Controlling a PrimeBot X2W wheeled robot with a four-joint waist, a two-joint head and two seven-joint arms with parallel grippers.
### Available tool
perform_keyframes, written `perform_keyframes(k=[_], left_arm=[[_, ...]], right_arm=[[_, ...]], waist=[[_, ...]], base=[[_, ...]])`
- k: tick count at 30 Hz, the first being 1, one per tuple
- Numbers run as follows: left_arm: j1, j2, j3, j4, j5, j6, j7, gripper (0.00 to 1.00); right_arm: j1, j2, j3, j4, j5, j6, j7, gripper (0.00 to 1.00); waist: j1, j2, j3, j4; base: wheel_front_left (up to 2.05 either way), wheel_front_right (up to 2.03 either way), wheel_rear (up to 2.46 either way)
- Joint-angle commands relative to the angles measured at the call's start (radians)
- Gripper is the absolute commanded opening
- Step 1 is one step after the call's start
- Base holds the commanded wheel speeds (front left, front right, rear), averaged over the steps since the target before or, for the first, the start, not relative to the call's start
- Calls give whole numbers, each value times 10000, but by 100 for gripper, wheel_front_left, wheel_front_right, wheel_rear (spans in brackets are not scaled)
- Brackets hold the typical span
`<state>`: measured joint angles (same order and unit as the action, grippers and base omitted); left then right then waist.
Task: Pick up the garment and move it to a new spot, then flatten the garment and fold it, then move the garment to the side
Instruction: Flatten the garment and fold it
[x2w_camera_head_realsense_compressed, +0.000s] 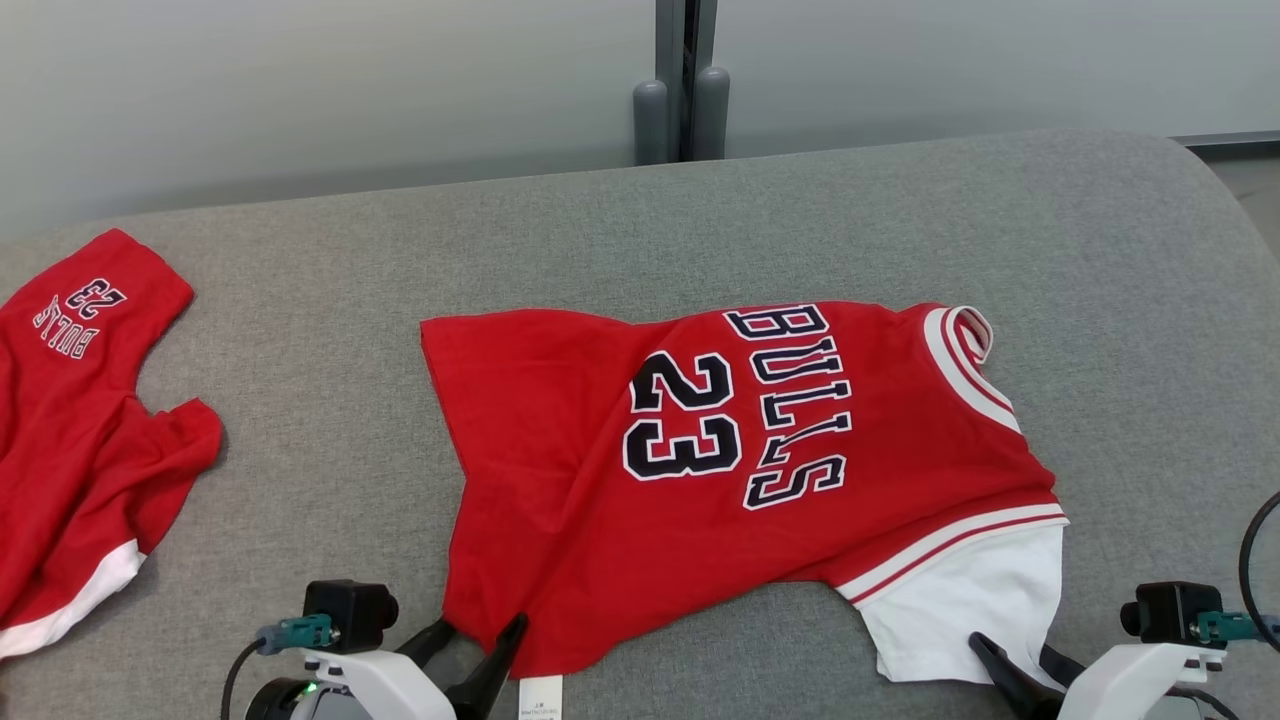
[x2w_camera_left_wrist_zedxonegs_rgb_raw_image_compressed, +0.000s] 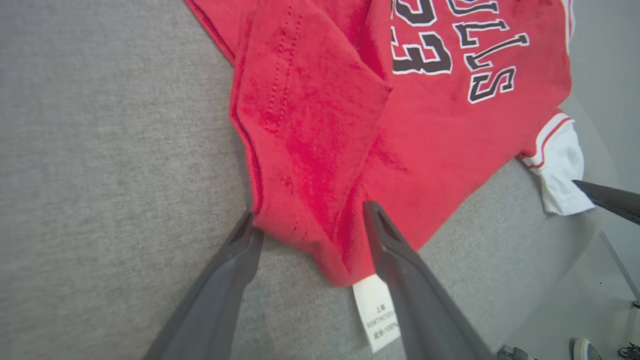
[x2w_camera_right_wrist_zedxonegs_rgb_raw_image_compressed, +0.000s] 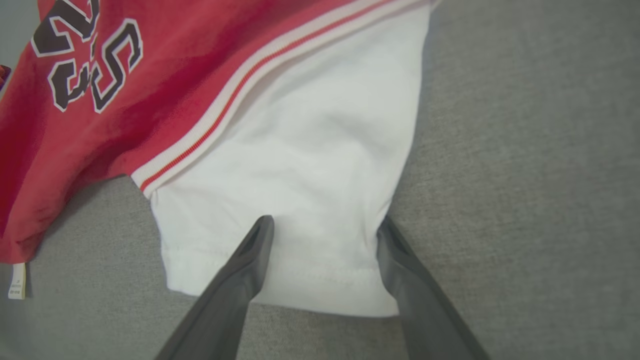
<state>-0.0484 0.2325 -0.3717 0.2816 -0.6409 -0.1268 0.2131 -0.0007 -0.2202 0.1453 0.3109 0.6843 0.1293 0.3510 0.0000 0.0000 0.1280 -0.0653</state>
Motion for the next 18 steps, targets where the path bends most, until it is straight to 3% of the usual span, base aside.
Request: perform_keyframes(k=[1, 8, 9, 10, 11, 12, 13, 15, 16, 17, 18], left_arm=[[-88, 114, 13, -161, -139, -55, -34, 100], [-261, 348, -377, -320, -438, -46, 71, 100], [-261, 364, -397, -332, -487, -46, 40, 100], [-246, 392, -394, -346, -514, -46, 15, 100], [-213, 421, -378, -366, -540, -45, -22, 100], [-166, 446, -350, -383, -557, -40, -46, 100], [-111, 473, -323, -392, -580, -29, -65, 100], [-27, 497, -274, -451, -602, 16, -122, 100], [5, 494, -252, -487, -627, 23, -142, 89], [22, 492, -236, -516, -660, 31, -169, 51], [27, 500, -227, -535, -660, 36, -185, 27]], right_arm=[[-19, 50, 223, 134, 76, 27, 1, 100], [-186, -53, 599, 340, 184, 27, -189, 100], [-200, -69, 622, 367, 217, 27, -210, 69], [-209, -81, 654, 392, 242, 27, -240, 46], [-210, -85, 691, 400, 256, 28, -239, 37], [-205, -101, 716, 412, 297, 28, -267, 12], [-197, -137, 739, 423, 321, 27, -304, 0], [-168, -226, 764, 456, 410, 25, -341, 0], [-152, -244, 795, 465, 436, 25, -361, 0], [-141, -253, 829, 464, 471, 25, -373, 0], [-136, -270, 864, 463, 497, 25, -389, 0]], waist=[[0, 0, 12, 7], [0, 0, 44, -24], [0, 0, 41, -24], [0, 0, 38, -20], [0, 0, 33, -14], [0, 0, 27, -6], [0, 0, 17, 3], [0, 0, -8, 29], [0, 0, -23, 49], [0, 0, -38, 68], [0, 0, -53, 80]], base=[[0, 0, 0], [0, 0, 0], [0, 0, 0], [0, 0, 0], [0, 0, 0], [0, 0, 0], [0, 0, 0], [0, 0, 0], [0, 0, 0], [0, 0, 0], [0, 0, 0]])
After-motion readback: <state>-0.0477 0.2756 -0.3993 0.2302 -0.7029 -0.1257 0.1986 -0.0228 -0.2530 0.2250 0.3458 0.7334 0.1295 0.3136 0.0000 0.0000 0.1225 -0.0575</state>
